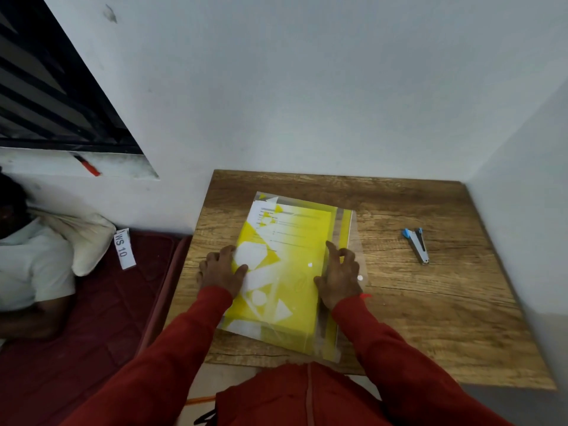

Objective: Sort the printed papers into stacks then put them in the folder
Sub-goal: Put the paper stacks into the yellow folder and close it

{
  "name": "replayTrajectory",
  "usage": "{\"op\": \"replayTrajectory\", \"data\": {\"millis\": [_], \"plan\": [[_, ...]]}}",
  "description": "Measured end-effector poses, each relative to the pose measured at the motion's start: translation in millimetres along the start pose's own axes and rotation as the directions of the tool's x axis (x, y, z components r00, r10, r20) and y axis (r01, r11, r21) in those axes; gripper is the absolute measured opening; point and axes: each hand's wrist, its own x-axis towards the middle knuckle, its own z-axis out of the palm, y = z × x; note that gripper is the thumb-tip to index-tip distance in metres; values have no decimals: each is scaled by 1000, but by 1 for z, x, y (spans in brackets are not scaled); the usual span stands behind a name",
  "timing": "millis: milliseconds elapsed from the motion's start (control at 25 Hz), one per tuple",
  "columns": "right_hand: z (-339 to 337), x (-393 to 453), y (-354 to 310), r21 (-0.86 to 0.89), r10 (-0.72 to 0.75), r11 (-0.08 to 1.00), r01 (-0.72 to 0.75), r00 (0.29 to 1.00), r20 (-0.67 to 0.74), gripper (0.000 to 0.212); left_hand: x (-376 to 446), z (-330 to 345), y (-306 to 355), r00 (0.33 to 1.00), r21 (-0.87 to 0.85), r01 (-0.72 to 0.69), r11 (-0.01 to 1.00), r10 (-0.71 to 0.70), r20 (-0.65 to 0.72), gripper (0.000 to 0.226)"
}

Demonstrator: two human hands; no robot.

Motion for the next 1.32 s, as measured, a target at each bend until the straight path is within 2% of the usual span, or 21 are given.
{"op": "replayTrajectory", "data": {"millis": [80,200,280,320,400,440,520,600,760,920,1000,1080,1200,1320], "plan": [[-1,0,9,21,-41,999,40,997,61,81,-5,5,13,1000,59,-1,998,0,17,74],[-12,1,26,212,-135,971,106,983,123,75,-15,12,25,1000,148,9,989,-12,21,89],[-29,-1,34,371,-111,924,90,993,37,65,-20,15,30,1000,165,-5,986,4,10,94],[-36,-1,39,386,-51,920,71,997,-62,57,-21,17,33,999,163,-45,986,45,6,94],[-48,-3,52,259,98,965,-35,967,-236,53,-22,24,42,976,178,-216,960,219,0,89],[-53,-4,57,163,188,975,-152,953,-238,56,-22,30,49,946,214,-317,924,323,9,87],[-62,-6,65,19,343,939,-343,932,-114,67,-22,43,63,882,297,-467,833,464,84,87],[-60,-6,67,25,384,923,-384,923,-8,72,-23,57,71,846,323,-533,782,502,178,85],[-49,-3,67,279,322,915,-290,944,-75,47,-31,71,73,865,315,-500,806,479,147,80],[-51,3,74,681,424,660,-317,905,10,20,-41,71,80,898,303,-440,846,421,128,79],[-52,4,66,712,370,658,-244,929,-24,11,-45,73,84,905,294,-425,856,403,135,80],[-49,1,51,663,262,736,-132,960,-99,9,-49,75,86,910,290,-414,863,394,125,80],[-37,-2,29,530,85,847,47,971,-222,5,-53,78,88,912,278,-409,869,393,114,80],[-22,-2,24,320,-92,935,153,976,-198,15,-55,78,88,914,287,-406,868,386,127,80]]}}
